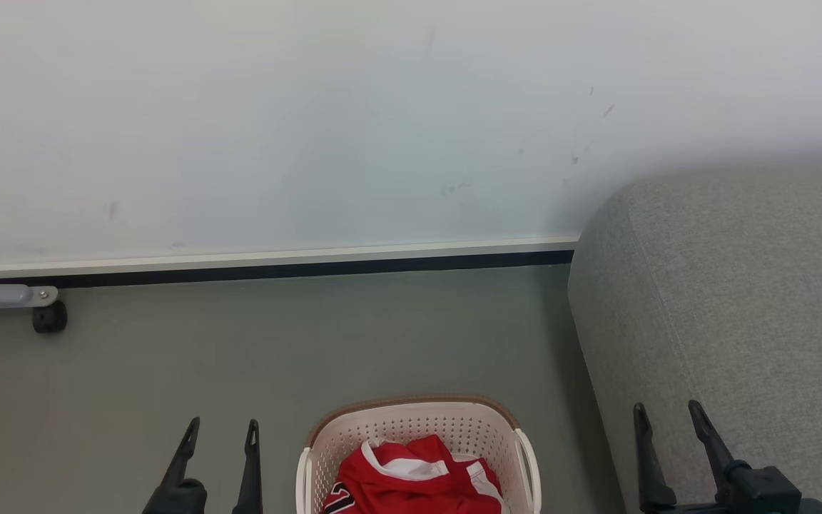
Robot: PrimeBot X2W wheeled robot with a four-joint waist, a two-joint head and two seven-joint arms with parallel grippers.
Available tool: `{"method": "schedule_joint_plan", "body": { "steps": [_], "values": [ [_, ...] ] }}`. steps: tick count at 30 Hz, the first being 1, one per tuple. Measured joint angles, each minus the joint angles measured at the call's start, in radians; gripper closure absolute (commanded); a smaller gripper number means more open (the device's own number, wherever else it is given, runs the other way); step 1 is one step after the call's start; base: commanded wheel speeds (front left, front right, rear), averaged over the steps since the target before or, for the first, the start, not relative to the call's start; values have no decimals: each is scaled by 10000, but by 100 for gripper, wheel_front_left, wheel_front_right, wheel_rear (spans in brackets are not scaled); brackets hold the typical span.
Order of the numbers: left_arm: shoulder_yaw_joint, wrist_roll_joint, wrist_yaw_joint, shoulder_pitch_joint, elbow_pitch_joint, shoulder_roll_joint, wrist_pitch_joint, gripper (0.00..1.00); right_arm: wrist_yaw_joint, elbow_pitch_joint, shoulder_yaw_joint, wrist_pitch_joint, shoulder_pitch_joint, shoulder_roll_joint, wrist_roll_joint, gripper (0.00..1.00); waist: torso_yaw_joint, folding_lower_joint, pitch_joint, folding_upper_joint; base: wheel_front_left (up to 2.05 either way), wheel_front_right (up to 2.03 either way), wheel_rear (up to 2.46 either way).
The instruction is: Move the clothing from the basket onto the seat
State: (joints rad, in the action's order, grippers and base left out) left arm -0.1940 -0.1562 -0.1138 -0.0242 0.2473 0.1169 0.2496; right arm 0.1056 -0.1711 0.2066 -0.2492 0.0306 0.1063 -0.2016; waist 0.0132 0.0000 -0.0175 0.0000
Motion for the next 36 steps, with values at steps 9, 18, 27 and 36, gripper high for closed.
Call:
{"method": "schedule_joint_plan", "body": {
  "steps": [9,18,27,36],
  "values": [
    [-144,284,180,5,-159,-10,0,0,-4,324,-115,0,53,4,21,0,-4,0,374,0,0,0,0],
    [-688,543,453,723,-217,-134,2,0,-105,836,-240,-2,-252,207,180,0,-65,1,1323,0,0,0,0],
    [-1095,924,715,1679,596,-198,2,0,-190,1586,-286,-4,-819,349,339,0,-313,2,2537,0,0,0,0],
    [-1624,1327,1016,2906,1866,-249,0,0,-265,1954,-299,-52,-1762,353,345,0,-771,3,3812,1,0,0,0]
  ]
}}
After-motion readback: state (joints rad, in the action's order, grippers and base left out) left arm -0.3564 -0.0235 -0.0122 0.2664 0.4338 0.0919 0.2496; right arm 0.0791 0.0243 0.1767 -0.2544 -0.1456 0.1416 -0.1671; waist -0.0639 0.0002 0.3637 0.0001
